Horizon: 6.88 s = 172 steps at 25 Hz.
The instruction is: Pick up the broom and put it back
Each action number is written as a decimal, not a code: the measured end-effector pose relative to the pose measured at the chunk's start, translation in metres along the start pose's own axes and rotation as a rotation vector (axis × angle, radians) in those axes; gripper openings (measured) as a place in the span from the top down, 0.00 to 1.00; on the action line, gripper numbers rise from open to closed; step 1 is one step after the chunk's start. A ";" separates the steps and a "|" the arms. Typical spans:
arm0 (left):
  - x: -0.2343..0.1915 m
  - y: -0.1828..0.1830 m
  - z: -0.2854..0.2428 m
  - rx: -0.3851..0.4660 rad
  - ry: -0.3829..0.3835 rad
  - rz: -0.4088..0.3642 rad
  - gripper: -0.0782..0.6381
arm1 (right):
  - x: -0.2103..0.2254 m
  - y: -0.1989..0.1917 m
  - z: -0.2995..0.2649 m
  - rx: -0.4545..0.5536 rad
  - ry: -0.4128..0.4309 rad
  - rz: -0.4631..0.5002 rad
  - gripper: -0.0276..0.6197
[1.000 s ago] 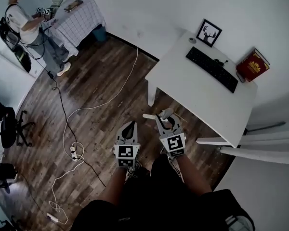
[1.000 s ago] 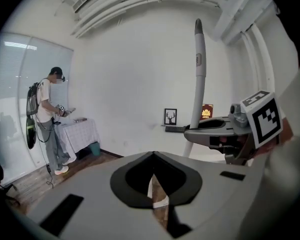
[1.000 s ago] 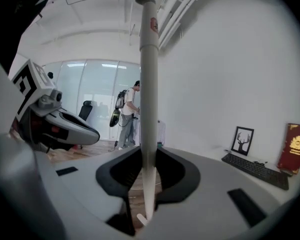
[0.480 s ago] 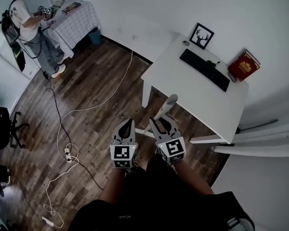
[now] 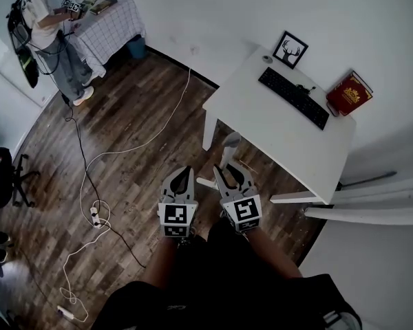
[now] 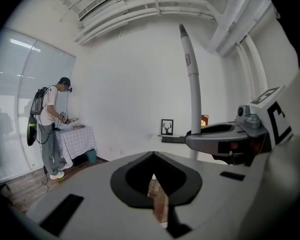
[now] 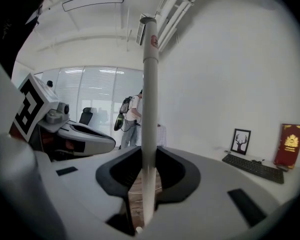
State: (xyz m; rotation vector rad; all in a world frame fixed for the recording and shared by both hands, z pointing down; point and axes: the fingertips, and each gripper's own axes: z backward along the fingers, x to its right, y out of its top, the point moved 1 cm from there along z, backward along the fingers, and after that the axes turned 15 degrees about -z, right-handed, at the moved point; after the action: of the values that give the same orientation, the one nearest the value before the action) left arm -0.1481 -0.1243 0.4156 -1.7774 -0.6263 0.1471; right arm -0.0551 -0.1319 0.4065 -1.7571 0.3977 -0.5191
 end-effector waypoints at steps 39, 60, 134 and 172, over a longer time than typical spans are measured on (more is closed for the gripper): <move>-0.013 -0.062 0.079 0.020 -0.104 0.089 0.89 | -0.016 -0.005 0.028 0.048 -0.291 -0.106 0.80; -0.118 -0.055 -0.022 -0.086 -0.192 -0.138 0.89 | 0.020 -0.036 -0.140 0.054 -0.322 -0.256 0.80; 0.364 -0.189 -0.145 -0.228 -1.279 -0.608 0.89 | 0.168 -0.329 0.256 -0.369 -0.754 -0.720 0.80; 0.371 -0.194 -0.182 -0.223 -1.215 -0.597 0.89 | 0.356 -0.418 0.230 -0.190 -0.932 -0.668 0.69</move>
State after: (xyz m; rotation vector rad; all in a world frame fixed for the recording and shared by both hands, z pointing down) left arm 0.1759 -0.0686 0.7325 -1.4786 -2.0593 0.7850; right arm 0.3661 -0.0293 0.8147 -2.0857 -0.8378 -0.0639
